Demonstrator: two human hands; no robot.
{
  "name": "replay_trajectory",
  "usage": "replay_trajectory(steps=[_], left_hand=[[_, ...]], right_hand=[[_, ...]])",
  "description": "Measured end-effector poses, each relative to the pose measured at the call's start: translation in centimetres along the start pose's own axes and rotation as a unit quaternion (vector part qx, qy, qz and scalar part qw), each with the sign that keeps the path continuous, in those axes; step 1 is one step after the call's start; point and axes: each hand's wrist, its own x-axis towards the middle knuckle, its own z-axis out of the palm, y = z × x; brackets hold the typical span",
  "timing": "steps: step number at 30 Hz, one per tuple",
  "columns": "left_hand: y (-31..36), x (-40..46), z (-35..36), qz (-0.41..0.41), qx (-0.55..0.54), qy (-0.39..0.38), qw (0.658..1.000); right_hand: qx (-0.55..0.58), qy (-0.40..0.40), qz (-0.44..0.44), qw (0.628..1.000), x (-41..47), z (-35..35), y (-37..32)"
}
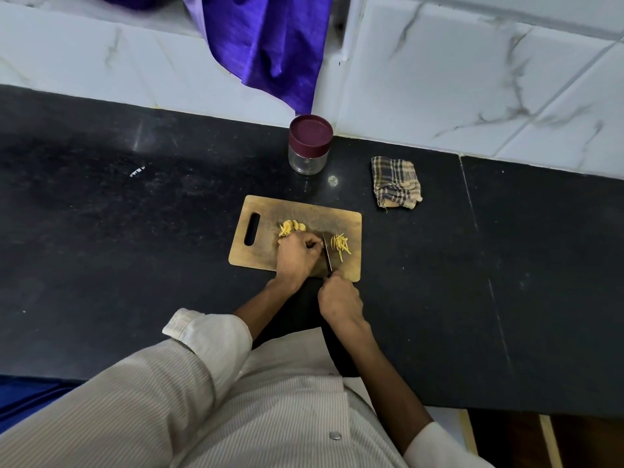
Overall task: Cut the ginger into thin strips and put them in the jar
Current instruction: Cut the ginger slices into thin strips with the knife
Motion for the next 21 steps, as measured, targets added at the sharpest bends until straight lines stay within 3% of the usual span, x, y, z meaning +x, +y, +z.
replay_trajectory(steps=[9,21], left_hand=[[-0.1,-0.24,-0.27,0.019,0.0,0.001,1.0],[-0.18,-0.14,-0.13,0.024,0.001,0.014,1.0]], right_hand=[[0.047,0.035,-0.03,0.998,0.01,-0.53,0.64],[0.035,0.024,-0.062,0.997,0.32,-0.47,0.4]])
